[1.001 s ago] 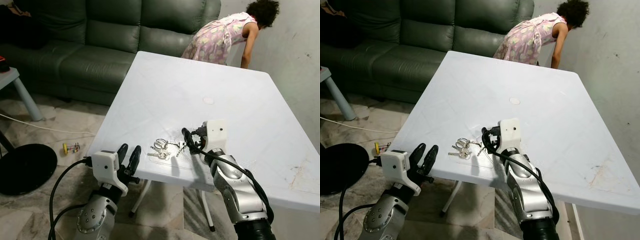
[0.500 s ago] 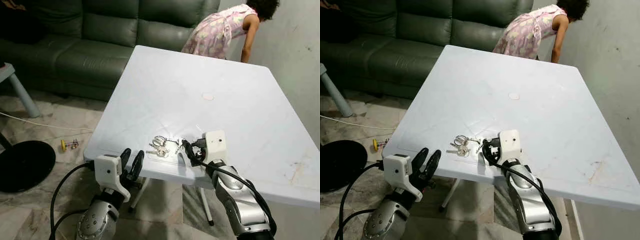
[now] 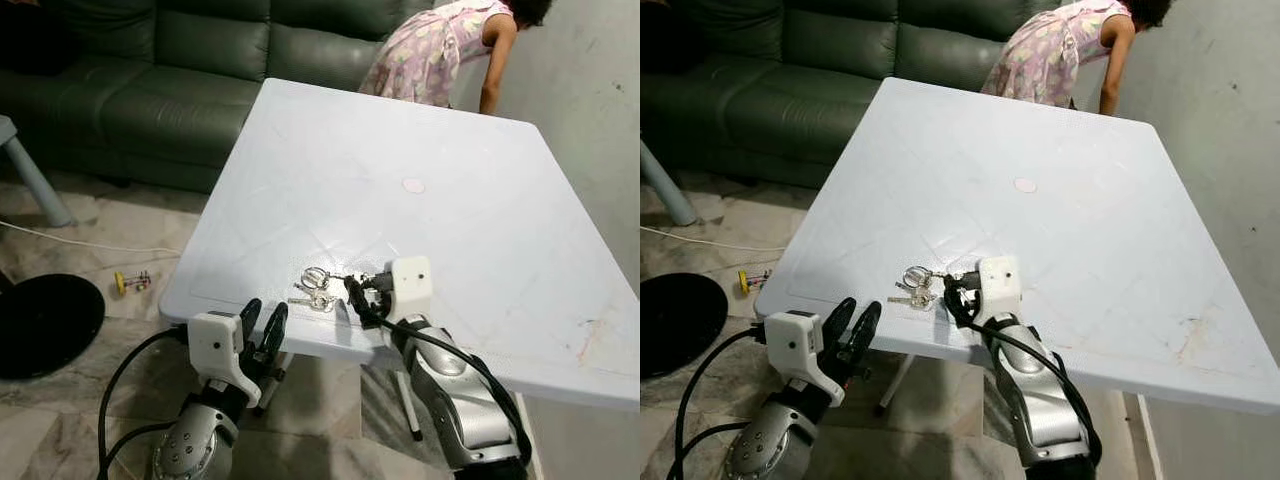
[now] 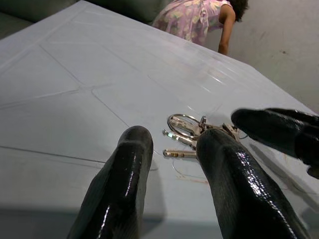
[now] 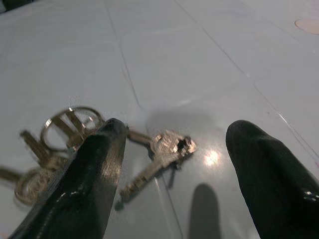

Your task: Hang keys on a hook

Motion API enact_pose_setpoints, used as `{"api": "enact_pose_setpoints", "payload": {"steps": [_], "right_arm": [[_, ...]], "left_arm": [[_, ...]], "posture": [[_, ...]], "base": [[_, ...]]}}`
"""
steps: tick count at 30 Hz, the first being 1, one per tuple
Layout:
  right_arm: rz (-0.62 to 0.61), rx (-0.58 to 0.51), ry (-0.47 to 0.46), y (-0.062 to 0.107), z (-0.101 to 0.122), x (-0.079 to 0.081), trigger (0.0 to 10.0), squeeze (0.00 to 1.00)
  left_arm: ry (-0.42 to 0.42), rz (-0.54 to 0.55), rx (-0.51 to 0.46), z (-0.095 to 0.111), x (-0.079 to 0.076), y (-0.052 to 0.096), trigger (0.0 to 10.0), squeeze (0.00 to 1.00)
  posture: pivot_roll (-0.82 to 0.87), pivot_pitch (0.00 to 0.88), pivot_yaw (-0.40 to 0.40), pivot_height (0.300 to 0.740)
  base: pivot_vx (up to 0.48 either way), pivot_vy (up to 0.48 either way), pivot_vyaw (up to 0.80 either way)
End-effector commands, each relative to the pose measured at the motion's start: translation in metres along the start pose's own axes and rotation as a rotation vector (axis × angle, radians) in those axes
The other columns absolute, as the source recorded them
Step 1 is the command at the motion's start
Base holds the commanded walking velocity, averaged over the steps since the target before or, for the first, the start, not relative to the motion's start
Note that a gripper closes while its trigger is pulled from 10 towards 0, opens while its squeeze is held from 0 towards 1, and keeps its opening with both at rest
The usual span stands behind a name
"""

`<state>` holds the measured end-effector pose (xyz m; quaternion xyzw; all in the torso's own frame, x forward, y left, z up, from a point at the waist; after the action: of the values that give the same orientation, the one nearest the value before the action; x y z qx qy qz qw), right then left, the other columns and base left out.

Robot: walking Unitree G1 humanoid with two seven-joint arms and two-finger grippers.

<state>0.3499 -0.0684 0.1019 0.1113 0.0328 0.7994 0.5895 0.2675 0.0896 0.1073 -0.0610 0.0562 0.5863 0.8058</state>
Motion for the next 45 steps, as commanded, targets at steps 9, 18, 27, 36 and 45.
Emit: {"api": "enact_pose_setpoints", "payload": {"steps": [9, 18, 27, 36, 45], "right_arm": [[-0.021, 0.029, -0.002, -0.0001, -0.0028, -0.0003, 8.0, 0.0], [-0.022, 0.048, 0.001, 0.0005, -0.0074, 0.0016, 4.4, 0.0], [-0.024, 0.045, 0.001, -0.0004, -0.0059, 0.0044, 0.0, 0.0], [-0.038, 0.042, 0.001, -0.0017, -0.0048, 0.004, 0.0, 0.0], [-0.055, 0.031, 0.008, -0.0023, -0.0032, 0.0027, 0.0, 0.0]], "left_arm": [[0.006, 0.009, 0.004, 0.0021, -0.004, 0.004, 10.0, 0.0], [0.008, 0.018, 0.008, 0.0016, -0.0045, 0.0061, 10.0, 0.0], [0.012, 0.029, 0.011, 0.0012, -0.0044, 0.0077, 10.0, 0.0], [0.014, 0.034, 0.011, 0.0016, -0.0044, 0.0082, 10.0, 0.0], [0.017, 0.035, 0.011, 0.0012, -0.0051, 0.0076, 10.0, 0.0]], "posture": [[0.17, 0.135, -0.161, 0.74], [0.18, 0.143, -0.167, 0.74], [0.18, 0.145, -0.173, 0.74], [0.18, 0.145, -0.175, 0.74], [0.19, 0.144, -0.175, 0.74]], "base": [[0.0, 0.0, 0.0], [0.0, 0.0, 0.0], [0.0, 0.0, 0.0], [0.0, 0.0, 0.0], [0.0, 0.0, 0.0]]}}
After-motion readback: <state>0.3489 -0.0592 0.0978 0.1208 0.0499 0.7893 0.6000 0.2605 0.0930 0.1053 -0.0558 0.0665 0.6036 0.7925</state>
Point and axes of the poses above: a point about 5 cm out from each wrist's last joint towards the gripper, its own y axis pointing back from the gripper into the wrist, its own z axis along the axis of the wrist's last joint, x = y × z, the point moved 6 cm from there along -y, pointing out of the wrist towards the gripper, and after that the axes turned 4 degrees about -y, right-handed, at the moved point
